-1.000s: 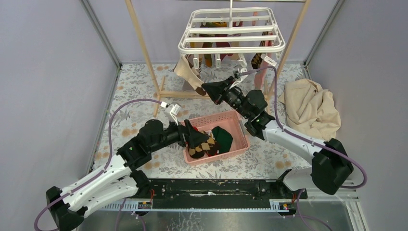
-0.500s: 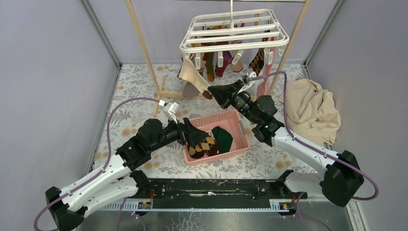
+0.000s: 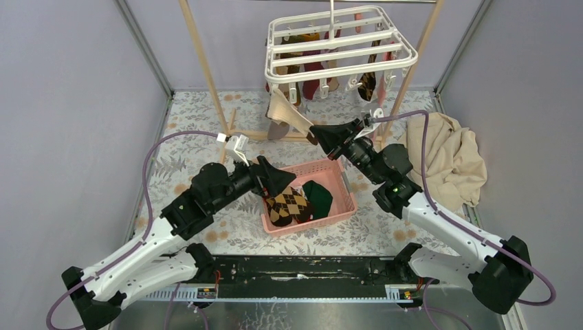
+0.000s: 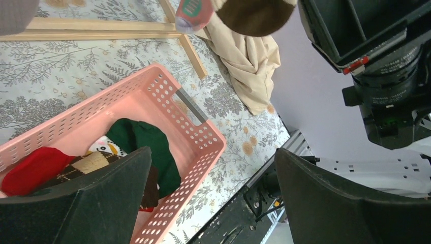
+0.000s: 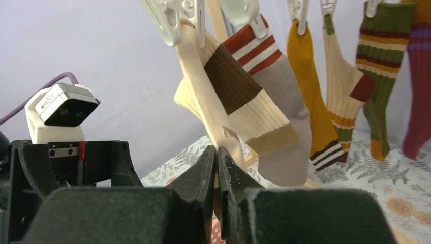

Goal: Remove the socks clipped to the hanger
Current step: Adjust the hanger on the clothesline.

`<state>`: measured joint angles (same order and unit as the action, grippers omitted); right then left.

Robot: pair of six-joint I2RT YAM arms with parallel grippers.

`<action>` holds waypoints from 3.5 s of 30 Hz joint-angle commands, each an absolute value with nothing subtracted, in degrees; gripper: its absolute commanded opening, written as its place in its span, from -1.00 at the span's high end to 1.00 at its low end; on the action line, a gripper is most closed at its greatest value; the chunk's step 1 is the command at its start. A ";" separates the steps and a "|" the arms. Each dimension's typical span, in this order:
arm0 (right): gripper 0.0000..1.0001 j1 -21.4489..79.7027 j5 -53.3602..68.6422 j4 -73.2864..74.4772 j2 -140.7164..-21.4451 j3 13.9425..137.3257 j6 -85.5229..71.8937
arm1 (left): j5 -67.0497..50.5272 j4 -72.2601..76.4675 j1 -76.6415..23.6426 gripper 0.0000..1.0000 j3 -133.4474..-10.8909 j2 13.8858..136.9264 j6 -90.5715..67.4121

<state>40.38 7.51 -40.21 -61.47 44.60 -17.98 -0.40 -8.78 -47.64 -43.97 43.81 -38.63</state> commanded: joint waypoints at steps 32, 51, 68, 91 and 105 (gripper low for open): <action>0.91 28.84 15.30 -40.85 -58.83 43.22 -24.03 | 18.76 3.00 -48.03 -0.97 -56.71 56.96 -23.89; 0.94 20.29 19.29 -40.19 -63.24 45.62 -29.00 | 32.87 -2.55 -47.28 -0.97 -52.87 52.92 -22.30; 0.94 7.96 28.35 -47.40 -71.24 50.65 -41.83 | 25.86 -6.77 -38.97 -0.97 -56.25 58.66 -26.30; 0.87 0.60 34.48 -47.29 -76.17 56.51 -49.15 | 12.56 9.49 -31.73 -0.97 -55.39 71.76 -26.59; 0.85 0.62 36.66 -47.55 -72.60 51.86 -50.65 | -1.98 26.15 -36.91 -0.97 -45.11 72.14 -29.45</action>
<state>1.10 35.29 -44.49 -74.39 51.62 -49.63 2.87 16.69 -34.76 -46.81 71.85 -29.26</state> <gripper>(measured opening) 0.077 0.987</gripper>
